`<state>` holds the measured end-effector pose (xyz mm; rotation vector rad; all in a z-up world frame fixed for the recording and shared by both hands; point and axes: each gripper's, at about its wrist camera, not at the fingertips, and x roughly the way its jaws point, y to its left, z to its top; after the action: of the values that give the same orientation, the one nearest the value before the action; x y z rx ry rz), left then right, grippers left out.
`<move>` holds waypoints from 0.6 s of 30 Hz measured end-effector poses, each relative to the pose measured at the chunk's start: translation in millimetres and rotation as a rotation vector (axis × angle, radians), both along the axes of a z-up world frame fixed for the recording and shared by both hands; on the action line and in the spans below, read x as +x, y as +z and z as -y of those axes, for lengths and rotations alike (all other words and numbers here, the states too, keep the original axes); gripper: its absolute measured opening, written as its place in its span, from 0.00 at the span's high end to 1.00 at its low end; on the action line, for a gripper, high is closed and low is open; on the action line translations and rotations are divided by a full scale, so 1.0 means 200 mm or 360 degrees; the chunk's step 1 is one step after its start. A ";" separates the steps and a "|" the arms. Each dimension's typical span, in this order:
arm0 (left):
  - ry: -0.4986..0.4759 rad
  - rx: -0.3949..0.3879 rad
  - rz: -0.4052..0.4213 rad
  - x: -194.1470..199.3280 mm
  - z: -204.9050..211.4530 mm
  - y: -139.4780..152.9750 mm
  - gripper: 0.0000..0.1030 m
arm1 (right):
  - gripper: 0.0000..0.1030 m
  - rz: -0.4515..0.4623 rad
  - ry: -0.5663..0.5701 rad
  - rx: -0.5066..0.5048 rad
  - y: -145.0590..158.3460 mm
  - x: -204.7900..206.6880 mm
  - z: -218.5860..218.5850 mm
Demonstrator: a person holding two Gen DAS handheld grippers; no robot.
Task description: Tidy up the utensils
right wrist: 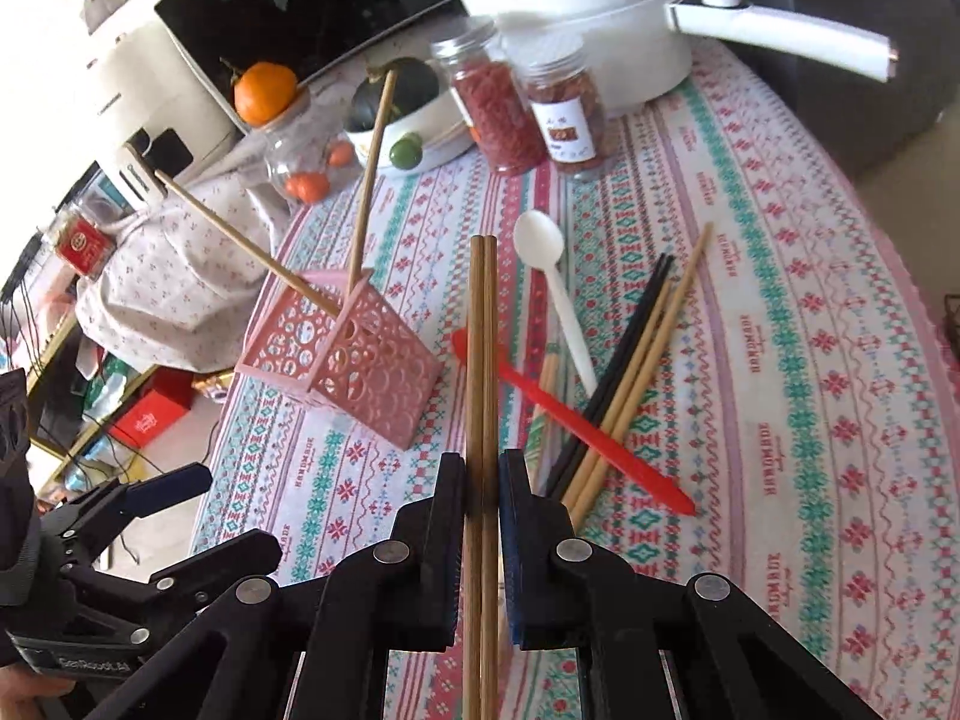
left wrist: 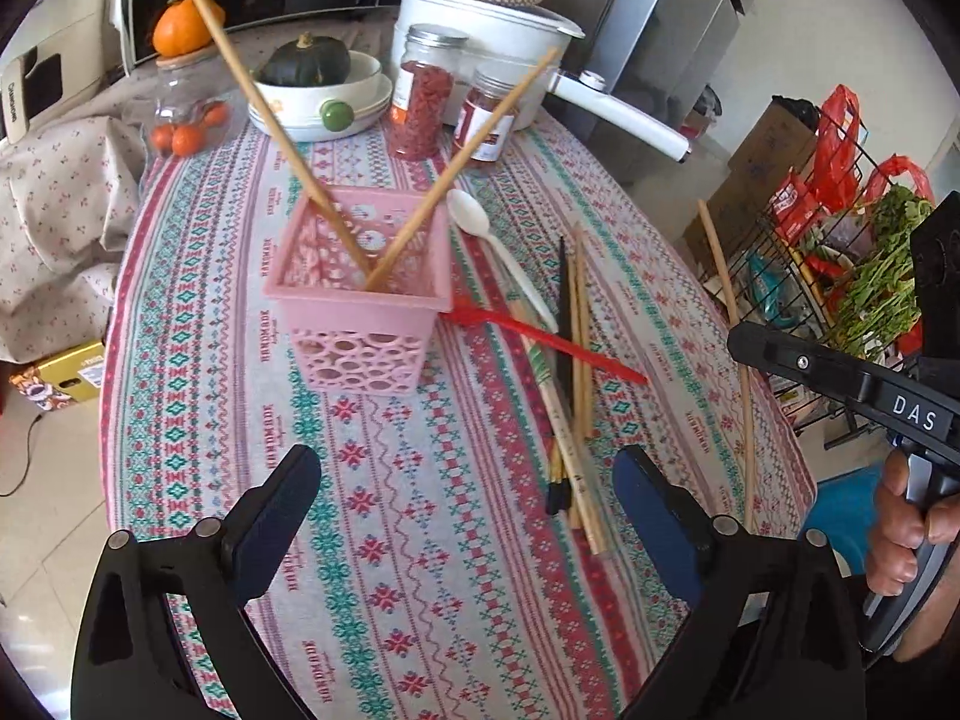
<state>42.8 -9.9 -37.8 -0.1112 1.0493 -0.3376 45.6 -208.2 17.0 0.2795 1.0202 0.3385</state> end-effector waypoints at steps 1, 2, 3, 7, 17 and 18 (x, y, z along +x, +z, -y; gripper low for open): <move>-0.0004 -0.0009 -0.0007 0.01 0.04 -0.01 0.15 | 0.91 0.0007 -0.0020 -0.0005 0.01 -0.01 0.04; -0.0004 -0.0024 -0.0019 0.02 0.08 -0.02 0.19 | 0.91 0.0011 -0.0046 -0.0016 0.02 -0.02 0.07; 0.0004 -0.0041 -0.0032 0.03 0.11 -0.04 0.29 | 0.91 0.0010 -0.0073 -0.0027 0.02 -0.03 0.11; 0.0095 -0.0102 -0.0076 0.09 0.23 -0.13 0.48 | 0.91 -0.0025 -0.0140 -0.0002 0.00 -0.01 0.25; 0.0312 -0.0042 -0.0056 0.34 0.39 -0.25 0.54 | 0.91 -0.0066 -0.0247 0.0033 -0.02 0.03 0.43; 0.0320 -0.0008 -0.0019 0.36 0.41 -0.25 0.54 | 0.91 -0.0064 -0.0256 0.0042 -0.02 0.04 0.45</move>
<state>115.7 -91.4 -87.4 -0.2219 1.0395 -0.1578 53.3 -297.2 13.5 0.3911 1.0264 0.2013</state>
